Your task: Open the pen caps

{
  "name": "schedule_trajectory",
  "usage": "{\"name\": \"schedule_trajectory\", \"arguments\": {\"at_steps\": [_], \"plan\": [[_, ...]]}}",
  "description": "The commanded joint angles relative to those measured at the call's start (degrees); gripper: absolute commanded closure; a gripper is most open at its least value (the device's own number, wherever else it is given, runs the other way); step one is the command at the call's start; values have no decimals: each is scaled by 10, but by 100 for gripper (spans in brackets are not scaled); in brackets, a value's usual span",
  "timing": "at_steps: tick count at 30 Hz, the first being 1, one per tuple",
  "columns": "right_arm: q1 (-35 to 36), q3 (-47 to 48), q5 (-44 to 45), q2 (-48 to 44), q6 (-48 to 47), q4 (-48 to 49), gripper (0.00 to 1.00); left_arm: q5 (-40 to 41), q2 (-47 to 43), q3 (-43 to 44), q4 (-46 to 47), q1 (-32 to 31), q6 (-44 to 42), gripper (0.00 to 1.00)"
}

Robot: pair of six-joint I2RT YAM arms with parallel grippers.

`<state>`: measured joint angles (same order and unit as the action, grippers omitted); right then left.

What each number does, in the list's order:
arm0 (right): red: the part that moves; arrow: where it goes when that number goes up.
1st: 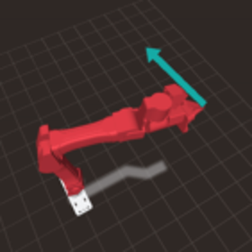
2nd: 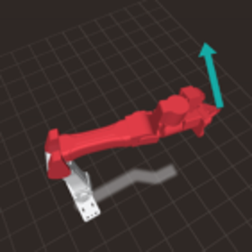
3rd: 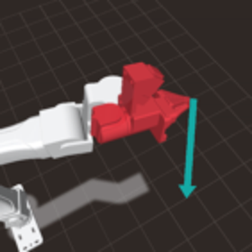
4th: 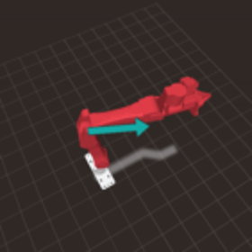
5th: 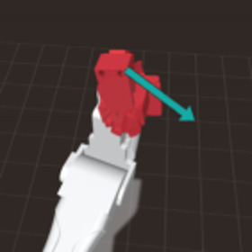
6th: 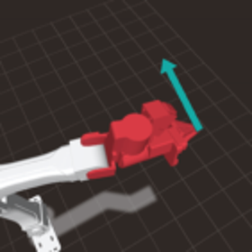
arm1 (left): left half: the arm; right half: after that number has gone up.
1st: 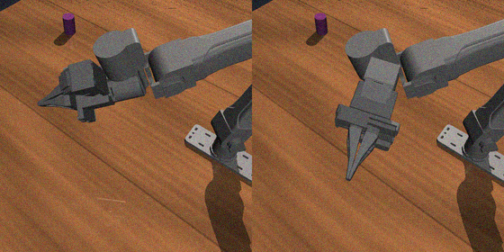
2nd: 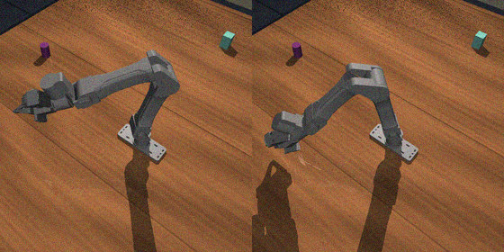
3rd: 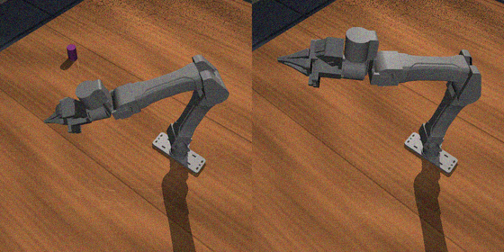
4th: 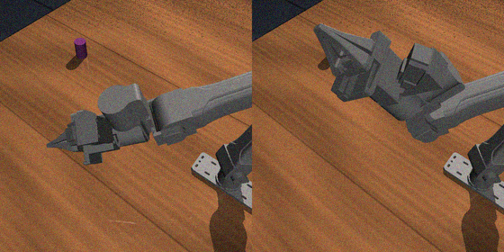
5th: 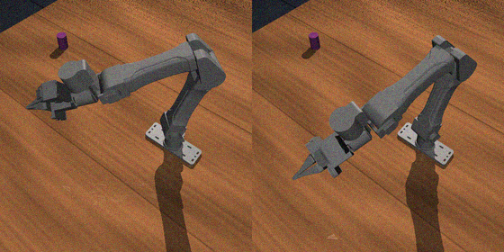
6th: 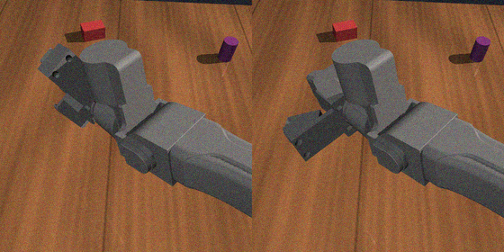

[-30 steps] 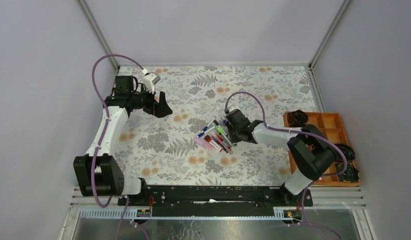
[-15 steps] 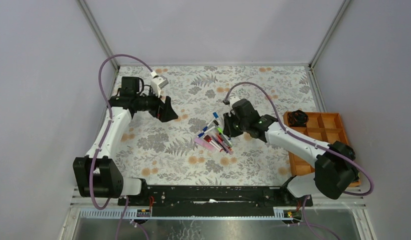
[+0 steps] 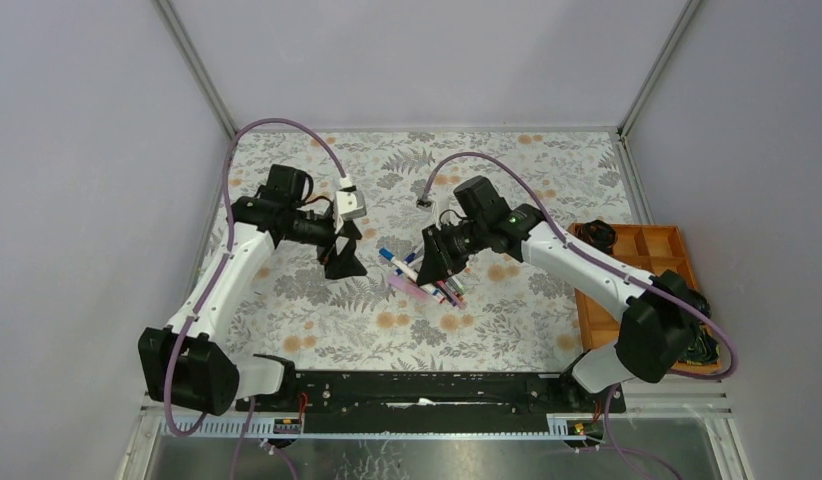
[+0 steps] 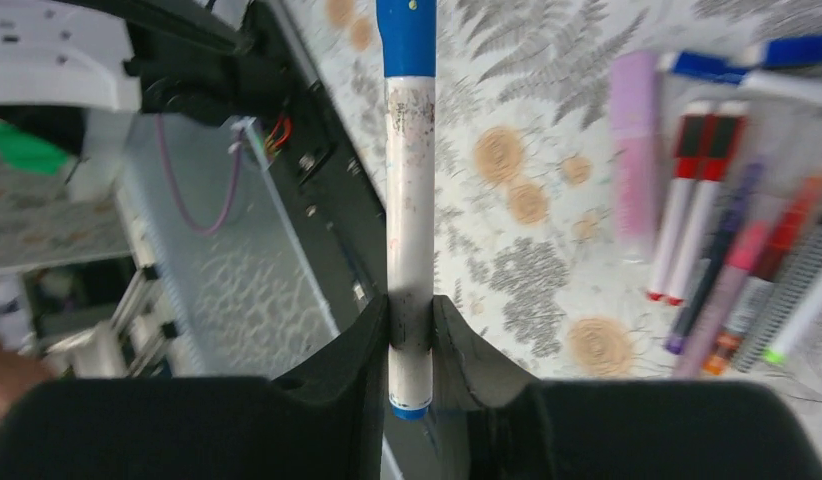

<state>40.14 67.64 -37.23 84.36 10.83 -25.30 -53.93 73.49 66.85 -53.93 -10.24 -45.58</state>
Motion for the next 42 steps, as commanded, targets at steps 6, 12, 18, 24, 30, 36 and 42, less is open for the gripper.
{"name": "schedule_trajectory", "arguments": {"at_steps": [6,12,18,24,30,36,42], "plan": [[4,39,-182,42,-14,-47,100,-19,5,10,-96,-33,-186,4],[4,70,-209,81,-16,-62,100,-21,8,17,-120,-67,-209,18],[4,96,-215,108,-24,-82,100,-9,8,15,-123,-83,-213,29],[4,107,-220,117,-17,-72,100,12,15,12,-136,-104,-229,55],[4,92,-220,119,13,-38,94,28,25,16,-141,-119,-232,100],[16,62,-238,133,74,51,68,24,23,19,-132,-122,-224,100],[44,70,-247,166,112,108,49,24,22,22,-132,-123,-220,100]]}}
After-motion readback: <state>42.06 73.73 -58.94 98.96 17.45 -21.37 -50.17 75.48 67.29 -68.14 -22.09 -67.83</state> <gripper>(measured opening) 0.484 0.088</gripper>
